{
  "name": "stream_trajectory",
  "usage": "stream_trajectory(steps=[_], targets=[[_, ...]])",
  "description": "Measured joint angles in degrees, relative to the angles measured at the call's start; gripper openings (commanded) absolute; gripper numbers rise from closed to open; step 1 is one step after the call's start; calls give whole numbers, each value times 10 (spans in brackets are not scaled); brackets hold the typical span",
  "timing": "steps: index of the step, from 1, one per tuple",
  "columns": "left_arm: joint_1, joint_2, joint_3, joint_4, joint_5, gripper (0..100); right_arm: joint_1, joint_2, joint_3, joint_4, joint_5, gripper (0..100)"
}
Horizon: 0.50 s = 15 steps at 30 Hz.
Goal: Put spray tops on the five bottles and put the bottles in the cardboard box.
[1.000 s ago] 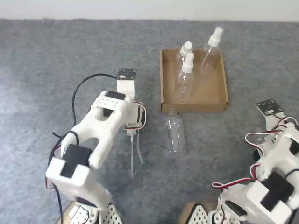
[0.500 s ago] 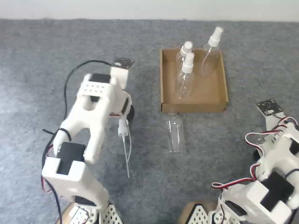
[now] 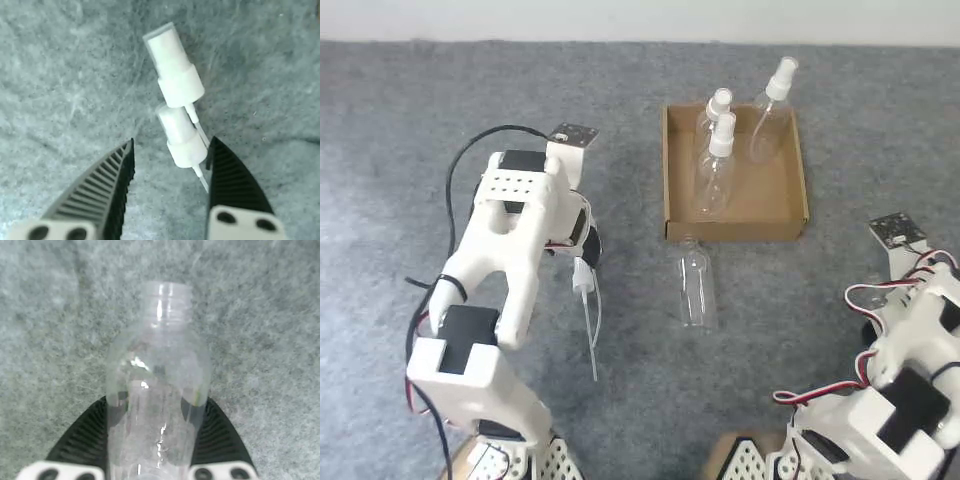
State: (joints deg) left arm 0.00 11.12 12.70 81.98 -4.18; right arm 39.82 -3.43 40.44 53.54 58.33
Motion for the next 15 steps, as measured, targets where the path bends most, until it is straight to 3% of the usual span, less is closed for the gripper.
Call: stream_trajectory(steps=[7, 15], targets=[[-1, 0, 23, -4, 2, 199, 0, 0, 0, 0, 0, 6], [0, 1, 72, -66, 2, 197, 0, 0, 0, 0, 0, 6]])
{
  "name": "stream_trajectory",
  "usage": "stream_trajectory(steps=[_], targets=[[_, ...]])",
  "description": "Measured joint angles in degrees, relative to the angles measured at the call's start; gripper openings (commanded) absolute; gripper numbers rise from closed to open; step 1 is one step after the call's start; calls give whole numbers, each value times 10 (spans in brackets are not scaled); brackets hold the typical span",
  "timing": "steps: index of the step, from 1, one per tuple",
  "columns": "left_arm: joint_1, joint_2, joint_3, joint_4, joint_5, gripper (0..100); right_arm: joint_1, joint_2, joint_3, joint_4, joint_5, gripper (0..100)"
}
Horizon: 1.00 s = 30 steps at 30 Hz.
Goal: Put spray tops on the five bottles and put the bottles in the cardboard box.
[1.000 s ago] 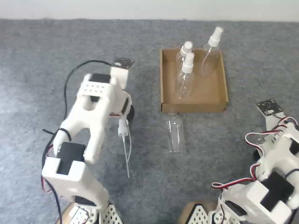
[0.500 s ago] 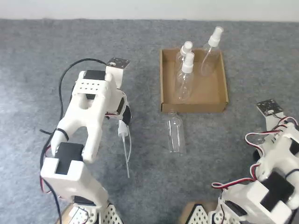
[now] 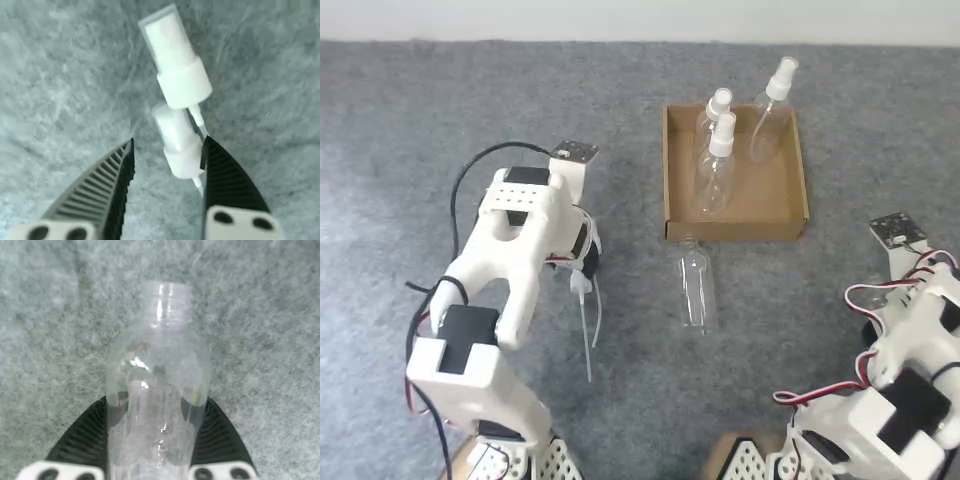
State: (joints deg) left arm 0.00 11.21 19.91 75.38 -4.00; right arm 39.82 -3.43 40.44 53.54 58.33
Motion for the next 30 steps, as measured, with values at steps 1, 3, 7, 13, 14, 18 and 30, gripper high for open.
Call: stream_trajectory(steps=[1, 3, 7, 13, 14, 18, 30], targets=[[0, 0, 0, -4, 0, 196, 0, 0, 0, 0, 0, 6], [0, 0, 0, -11, 0, 196, 0, 0, 0, 0, 0, 6], [-4, 0, 0, -15, 0, 196, 0, 0, 0, 0, 0, 6], [-8, 0, 0, -2, 0, 195, 0, 0, 0, 0, 0, 6], [-7, 0, 0, 3, 0, 195, 0, 0, 0, 0, 0, 6], [-6, 11, 6, -8, 0, 194, 0, 0, 0, 0, 0, 6], [0, 55, 19, -48, -2, 14, 0, 0, 0, 0, 0, 7]])
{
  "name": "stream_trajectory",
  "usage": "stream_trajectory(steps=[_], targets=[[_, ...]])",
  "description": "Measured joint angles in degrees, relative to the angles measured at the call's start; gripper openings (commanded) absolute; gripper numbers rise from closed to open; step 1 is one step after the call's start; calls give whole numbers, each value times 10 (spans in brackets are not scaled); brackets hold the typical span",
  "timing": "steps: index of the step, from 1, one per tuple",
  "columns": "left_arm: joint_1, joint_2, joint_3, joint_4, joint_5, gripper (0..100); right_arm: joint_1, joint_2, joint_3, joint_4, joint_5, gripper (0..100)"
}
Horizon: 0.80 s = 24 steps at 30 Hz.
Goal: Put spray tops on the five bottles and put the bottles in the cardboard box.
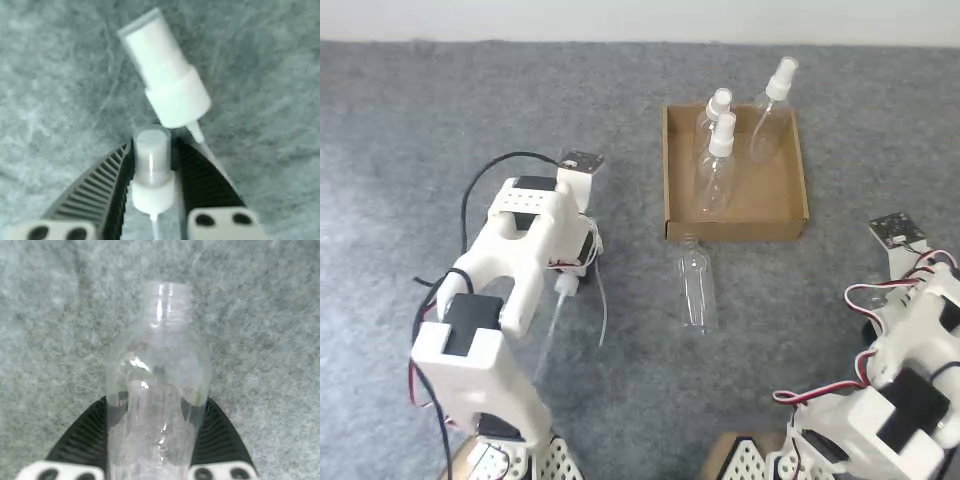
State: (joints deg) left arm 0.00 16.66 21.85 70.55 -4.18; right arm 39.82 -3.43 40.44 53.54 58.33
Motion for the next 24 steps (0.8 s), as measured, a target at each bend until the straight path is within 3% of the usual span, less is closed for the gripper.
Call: stream_trajectory(steps=[5, 11, 14, 20, 24], targets=[[-11, -57, 1, 27, 2, 9, 0, 0, 0, 0, 0, 14], [-9, -234, 1, 72, 14, 9, 0, 0, 0, 0, 0, 218], [-1, -318, 7, 86, 28, 9, 0, 0, 0, 0, 0, 274], [30, -404, 74, 84, 46, 9, 0, 0, -20, 0, -34, 289], [33, -418, 123, 31, 78, 9, 0, 0, -54, 0, -74, 350]])
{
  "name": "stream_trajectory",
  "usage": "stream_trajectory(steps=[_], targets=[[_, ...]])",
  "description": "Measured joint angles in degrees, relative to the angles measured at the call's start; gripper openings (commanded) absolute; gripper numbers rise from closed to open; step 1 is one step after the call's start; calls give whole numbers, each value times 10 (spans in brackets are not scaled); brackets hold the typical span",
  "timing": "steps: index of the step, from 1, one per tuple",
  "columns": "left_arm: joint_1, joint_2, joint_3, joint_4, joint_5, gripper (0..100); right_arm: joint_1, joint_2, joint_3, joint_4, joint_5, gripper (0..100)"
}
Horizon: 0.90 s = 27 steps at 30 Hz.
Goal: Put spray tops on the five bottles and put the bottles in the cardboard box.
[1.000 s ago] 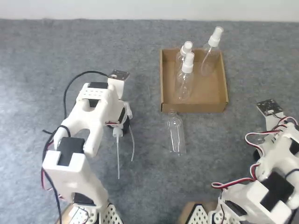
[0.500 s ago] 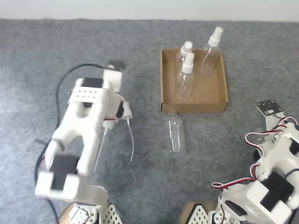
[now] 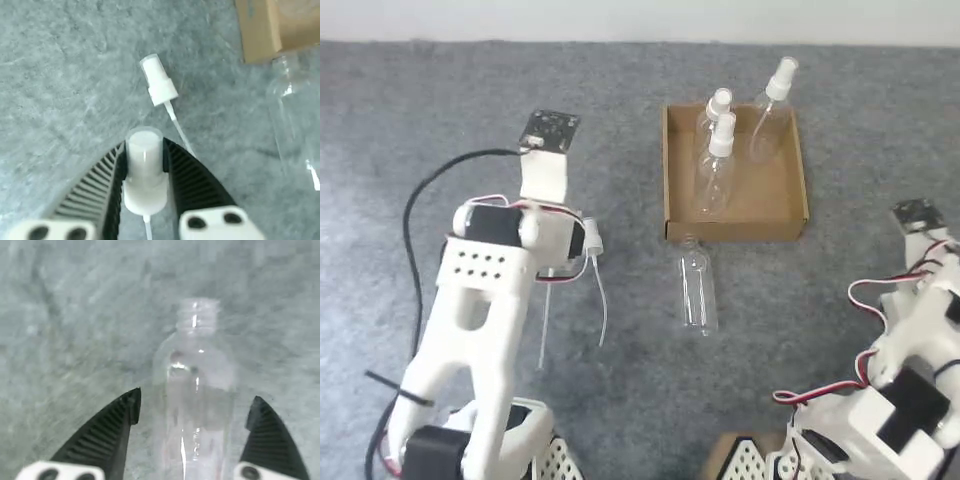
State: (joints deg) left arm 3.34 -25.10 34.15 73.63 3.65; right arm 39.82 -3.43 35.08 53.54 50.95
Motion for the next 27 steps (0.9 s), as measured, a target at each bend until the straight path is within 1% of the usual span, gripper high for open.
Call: stream_trajectory(steps=[2, 8, 14, 18, 22, 24, 27], targets=[[0, -1, 18, -25, 4, 9, 0, 0, -17, 1, -9, 351], [-4, 2, 25, -56, 4, 10, 1, 0, -62, 30, -13, 351], [-9, 90, 25, -69, 6, 9, -2, 0, -65, 33, -4, 351], [-8, 98, 24, -72, 4, 9, -4, 0, -65, 33, 5, 350], [-8, 98, 27, -93, 7, 9, -26, 0, -67, 33, 8, 307], [-8, 98, 41, -103, 7, 9, -33, 13, -89, 33, 11, 294], [-9, 91, 55, -111, 7, 9, -34, 70, -139, 40, 11, 301]])
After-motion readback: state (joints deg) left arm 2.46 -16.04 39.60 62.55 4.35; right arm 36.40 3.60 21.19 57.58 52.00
